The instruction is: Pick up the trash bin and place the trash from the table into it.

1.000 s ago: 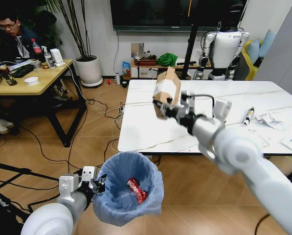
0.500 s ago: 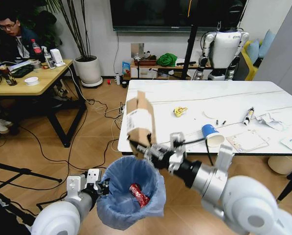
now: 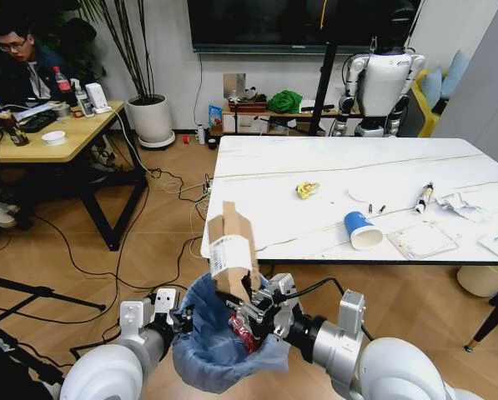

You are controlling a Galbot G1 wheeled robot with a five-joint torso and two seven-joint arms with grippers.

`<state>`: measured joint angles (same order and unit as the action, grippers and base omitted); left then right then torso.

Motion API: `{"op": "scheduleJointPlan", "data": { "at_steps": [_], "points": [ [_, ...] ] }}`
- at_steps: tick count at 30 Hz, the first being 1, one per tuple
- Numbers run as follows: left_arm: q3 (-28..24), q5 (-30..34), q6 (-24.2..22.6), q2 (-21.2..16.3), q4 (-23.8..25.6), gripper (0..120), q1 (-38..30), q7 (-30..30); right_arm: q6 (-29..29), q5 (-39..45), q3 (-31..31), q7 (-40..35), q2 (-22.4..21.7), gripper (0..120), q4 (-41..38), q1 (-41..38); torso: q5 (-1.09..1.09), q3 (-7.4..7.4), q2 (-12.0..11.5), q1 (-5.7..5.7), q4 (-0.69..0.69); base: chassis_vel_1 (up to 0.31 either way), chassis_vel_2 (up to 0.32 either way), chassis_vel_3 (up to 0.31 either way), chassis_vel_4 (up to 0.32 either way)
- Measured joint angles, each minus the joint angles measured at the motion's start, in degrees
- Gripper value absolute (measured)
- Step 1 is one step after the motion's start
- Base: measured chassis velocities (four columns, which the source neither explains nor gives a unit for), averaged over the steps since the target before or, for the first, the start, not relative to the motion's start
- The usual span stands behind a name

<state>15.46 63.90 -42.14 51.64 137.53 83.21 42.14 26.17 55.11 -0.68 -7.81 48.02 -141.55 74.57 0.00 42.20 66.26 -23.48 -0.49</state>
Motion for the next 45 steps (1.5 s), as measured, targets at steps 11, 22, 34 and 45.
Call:
{"op": "scheduleJointPlan", "data": {
  "at_steps": [11,22,34,45],
  "points": [
    [0.5,0.0,0.0,-0.7,0.7,0,0.3,-0.3,0.4,-2.9,-1.3,1.6,-0.3,81,-0.1,1.8,0.0,0.0,0.0,0.0,-0.01,0.0,0.0,0.0,0.0],
    [1.0,-0.4,0.0,-0.7,1.2,0,1.0,-0.8,0.1,-3.9,-5.1,3.2,-1.7,100,-1.7,2.3,0.0,0.0,0.0,0.0,0.0,0.0,0.0,0.0,0.0],
    [1.7,-1.5,0.0,-0.7,2.2,0,2.5,-1.4,-0.8,3.1,-17.2,-4.5,-1.0,100,-1.1,-1.1,0.0,0.0,0.0,0.0,-0.02,0.0,0.0,0.0,0.0],
    [3.2,-1.6,0.0,-0.7,2.9,0,3.4,-1.7,-0.9,5.0,-21.8,-22.1,-1.1,100,10.5,-5.9,0.02,0.01,0.0,-0.01,-0.01,0.0,0.0,0.0,0.0]
  ]
}}
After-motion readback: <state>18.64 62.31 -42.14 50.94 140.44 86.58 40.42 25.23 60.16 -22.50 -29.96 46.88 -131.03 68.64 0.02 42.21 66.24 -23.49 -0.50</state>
